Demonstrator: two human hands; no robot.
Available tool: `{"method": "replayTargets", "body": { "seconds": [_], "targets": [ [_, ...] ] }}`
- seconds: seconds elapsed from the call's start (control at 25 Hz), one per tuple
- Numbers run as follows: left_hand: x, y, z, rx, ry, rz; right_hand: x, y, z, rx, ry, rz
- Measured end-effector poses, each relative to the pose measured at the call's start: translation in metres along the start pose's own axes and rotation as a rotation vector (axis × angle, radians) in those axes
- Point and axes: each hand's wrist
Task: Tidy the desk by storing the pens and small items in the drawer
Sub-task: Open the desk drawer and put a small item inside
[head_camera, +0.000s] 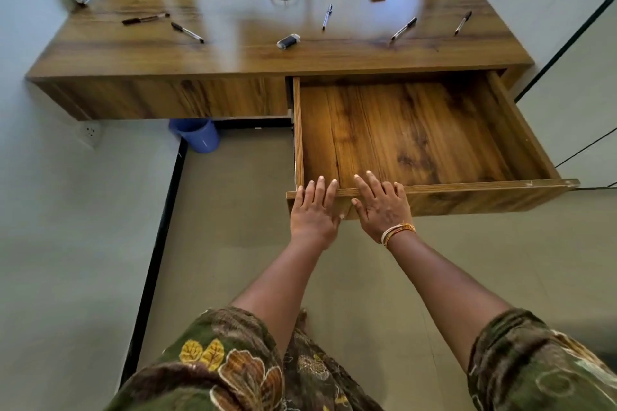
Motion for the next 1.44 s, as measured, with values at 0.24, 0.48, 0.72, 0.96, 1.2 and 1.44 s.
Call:
{"method": "replayTargets", "body": {
  "seconds": [0.24,0.48,0.72,0.96,1.2,1.44],
  "targets": [
    [-0.032,-0.004,-0.008,-0.024,-0.052,0.040,-0.038,-0.006,0.003,-0.014,-0.031,0.011],
    [-0.028,-0.028,-0.006,-0.031,-0.077,0.205,-0.043,-0.023,0.001,-0.011,-0.022,0.111],
    [-0.035,-0.063,0.047,-0.037,-0.154,0.088,-0.003,-0.068,0.047,0.087,-0.099,0.066],
    [0.012,-0.101,0.130,-0.009,-0.183,0.038,0.088,-0.092,0.116,0.175,-0.119,0.015],
    [0.095,-0.152,0.214,-0.016,-0.142,0.001,0.199,-0.102,0.176,0.247,-0.047,0.029],
    [0.173,-0.171,0.266,-0.073,-0.127,0.002,0.293,-0.111,0.192,0.320,0.070,0.027]
  ]
}}
Point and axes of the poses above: each hand's wrist, its own x-axis towards the middle knuckle, its own y-axis out of the palm, z = x × y, and after that the axes turned 5 degrees about y, right-handed
